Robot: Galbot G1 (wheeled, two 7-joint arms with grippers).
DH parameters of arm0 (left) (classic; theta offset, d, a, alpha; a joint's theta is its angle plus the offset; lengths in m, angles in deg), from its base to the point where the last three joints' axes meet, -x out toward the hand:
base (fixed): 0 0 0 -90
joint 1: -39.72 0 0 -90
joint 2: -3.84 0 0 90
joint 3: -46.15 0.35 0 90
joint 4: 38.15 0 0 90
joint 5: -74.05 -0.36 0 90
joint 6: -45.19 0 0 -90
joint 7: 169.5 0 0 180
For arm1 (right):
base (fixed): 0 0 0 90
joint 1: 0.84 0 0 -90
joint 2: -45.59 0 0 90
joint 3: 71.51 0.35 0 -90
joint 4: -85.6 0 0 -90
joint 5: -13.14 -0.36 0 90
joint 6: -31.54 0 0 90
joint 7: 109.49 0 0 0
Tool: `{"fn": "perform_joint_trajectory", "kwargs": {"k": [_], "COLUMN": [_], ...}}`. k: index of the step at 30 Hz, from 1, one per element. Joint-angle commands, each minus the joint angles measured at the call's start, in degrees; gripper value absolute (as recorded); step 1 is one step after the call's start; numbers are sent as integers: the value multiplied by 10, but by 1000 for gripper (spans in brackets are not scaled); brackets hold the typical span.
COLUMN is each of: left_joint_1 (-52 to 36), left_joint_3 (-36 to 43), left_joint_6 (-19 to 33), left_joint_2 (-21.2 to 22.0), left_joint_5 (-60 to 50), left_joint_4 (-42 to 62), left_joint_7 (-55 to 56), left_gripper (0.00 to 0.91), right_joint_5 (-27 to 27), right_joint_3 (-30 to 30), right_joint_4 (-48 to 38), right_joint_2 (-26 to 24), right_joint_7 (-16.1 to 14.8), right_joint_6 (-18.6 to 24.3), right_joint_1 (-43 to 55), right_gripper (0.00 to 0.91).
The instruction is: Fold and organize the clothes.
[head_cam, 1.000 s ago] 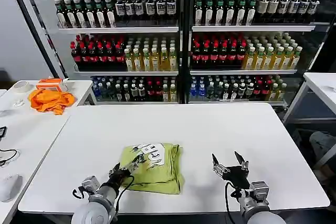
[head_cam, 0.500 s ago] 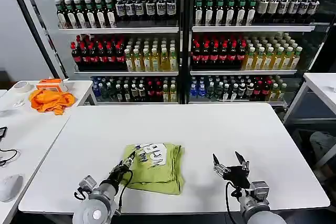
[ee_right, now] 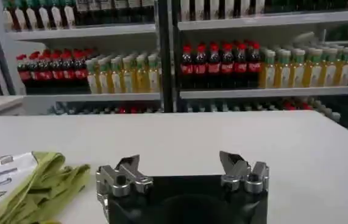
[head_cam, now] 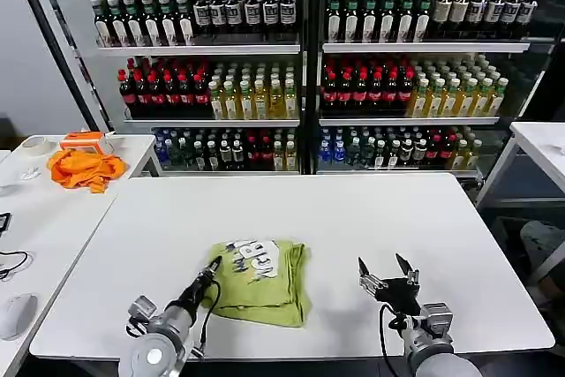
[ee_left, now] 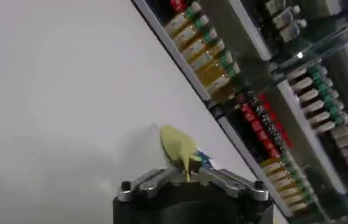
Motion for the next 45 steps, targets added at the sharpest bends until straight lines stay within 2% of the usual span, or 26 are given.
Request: {"fn": "perform_joint_trajectory", "kwargs": {"k": [1, 5, 7, 8, 12, 13, 16, 19, 20, 22, 23, 24, 25, 28, 30, 33, 37, 41, 45], "left_joint_1": [2, 12, 14, 15, 17, 15, 14, 20, 26, 43, 47, 47, 45, 21, -6, -53, -94, -131, -176], "left_joint_3": [-45, -90, -131, -147, -235, -257, -286, -271, -259, -180, -133, -69, -27, 79, 128, 174, 221, 279, 319], "left_joint_6": [2, -3, -17, -18, -40, -47, -69, -94, -96, -96, -89, -85, -67, -34, -39, -50, -62, -56, -54], "left_joint_2": [-3, -32, -81, -91, -222, -267, -347, -403, -405, -403, -394, -381, -370, -325, -282, -244, -219, -185, -122], "left_joint_5": [64, 57, 42, 33, 23, 16, -1, -35, -58, -196, -268, -291, -388, -539, -559, -567, -556, -544, -512], "left_joint_4": [-36, -66, -79, -83, -99, -99, -112, -153, -158, -175, -169, -158, -141, -75, -81, -100, -114, -64, -1], "left_joint_7": [-1, -3, -2, -4, -13, -16, -24, -31, -39, -61, -70, -76, -81, -71, -62, -49, -42, -29, -11], "left_gripper": [20, 10, 20, 20, 20, 20, 10, 20, 20, 20, 20, 20, 20, 20, 20, 20, 20, 20, 20], "right_joint_5": [0, -2, -3, -4, -10, -11, -15, -15, -14, -13, -13, -12, -12, -9, -8, -4, -2, -2, -2], "right_joint_3": [0, 0, -2, -3, -4, -5, -5, -5, -5, -3, -2, 1, 3, 10, 15, 20, 27, 33, 38], "right_joint_4": [0, 0, 0, -1, 0, 0, 2, 7, 8, 11, 12, 14, 14, 17, 19, 20, 24, 27, 27], "right_joint_2": [1, 1, 1, 1, 0, 1, 0, -1, -1, -3, -4, -4, -4, -3, -2, -2, -1, 2, 4], "right_joint_7": [0, 0, 0, 0, -1, -1, -2, -2, -2, -2, -2, -2, -2, -2, -2, -1, -1, -1, -1], "right_joint_6": [0, 0, 0, 0, 0, 1, 2, 2, 2, 2, 2, 2, 2, 2, 2, 2, 2, 2, 2], "right_joint_1": [1, 3, 6, 8, 16, 17, 19, 17, 16, 13, 12, 9, 6, -4, -9, -16, -23, -27, -28], "right_gripper": [907, 907, 907, 907, 907, 907, 907, 907, 907, 907, 907, 907, 907, 907, 907, 907, 907, 907, 907]}}
